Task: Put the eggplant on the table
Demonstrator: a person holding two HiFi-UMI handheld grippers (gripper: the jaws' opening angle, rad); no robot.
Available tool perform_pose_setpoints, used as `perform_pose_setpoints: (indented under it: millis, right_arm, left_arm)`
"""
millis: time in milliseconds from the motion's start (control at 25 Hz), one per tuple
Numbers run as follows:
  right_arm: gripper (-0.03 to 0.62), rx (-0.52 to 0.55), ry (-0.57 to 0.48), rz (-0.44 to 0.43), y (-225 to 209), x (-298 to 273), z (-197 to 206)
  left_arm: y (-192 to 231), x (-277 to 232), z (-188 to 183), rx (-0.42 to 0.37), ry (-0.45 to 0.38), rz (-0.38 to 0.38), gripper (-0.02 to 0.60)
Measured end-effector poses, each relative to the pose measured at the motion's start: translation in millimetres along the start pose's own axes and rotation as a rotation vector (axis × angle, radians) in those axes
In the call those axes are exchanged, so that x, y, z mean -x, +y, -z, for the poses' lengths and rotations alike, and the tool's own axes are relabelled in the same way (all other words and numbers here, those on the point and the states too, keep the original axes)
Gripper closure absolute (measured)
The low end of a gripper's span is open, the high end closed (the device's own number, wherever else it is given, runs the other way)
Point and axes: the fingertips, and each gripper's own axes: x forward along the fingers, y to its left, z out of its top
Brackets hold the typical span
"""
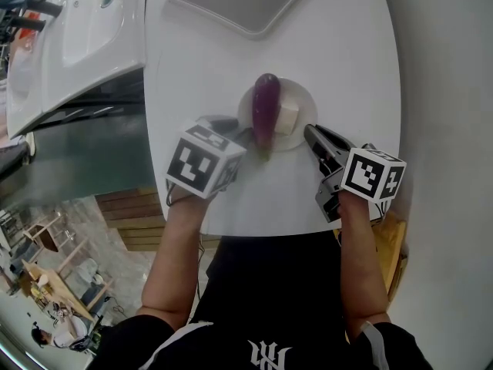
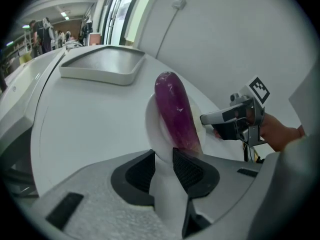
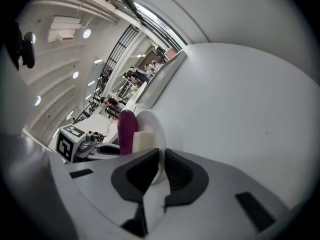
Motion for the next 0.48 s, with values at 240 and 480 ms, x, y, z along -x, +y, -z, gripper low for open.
perform_pose_setpoints:
  millis: [240,480]
  right_arm:
    - [0.566,0.104,0.010,0.046,2,-9,-3]
    - [0.548,0.239,0.024,0.104,3,-9,-5]
  left_arm:
    - [10,-2,-2,-0.005,0.013,0.011,0.489]
    - [11,-2,-2,-0.016,0.004,0.002,0.480]
